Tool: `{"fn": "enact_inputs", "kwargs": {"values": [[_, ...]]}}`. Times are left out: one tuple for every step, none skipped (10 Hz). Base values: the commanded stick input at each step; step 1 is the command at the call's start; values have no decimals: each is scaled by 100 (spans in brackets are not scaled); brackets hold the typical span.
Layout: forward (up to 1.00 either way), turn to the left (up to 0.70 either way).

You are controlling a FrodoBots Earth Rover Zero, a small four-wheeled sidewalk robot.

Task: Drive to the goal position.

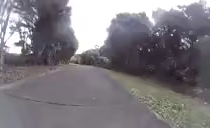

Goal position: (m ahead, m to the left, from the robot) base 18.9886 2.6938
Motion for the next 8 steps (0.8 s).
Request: {"fn": "enact_inputs", "kwargs": {"values": [[100,0],[100,0],[100,0],[100,0],[100,0],[100,0],[100,0],[100,0]]}}
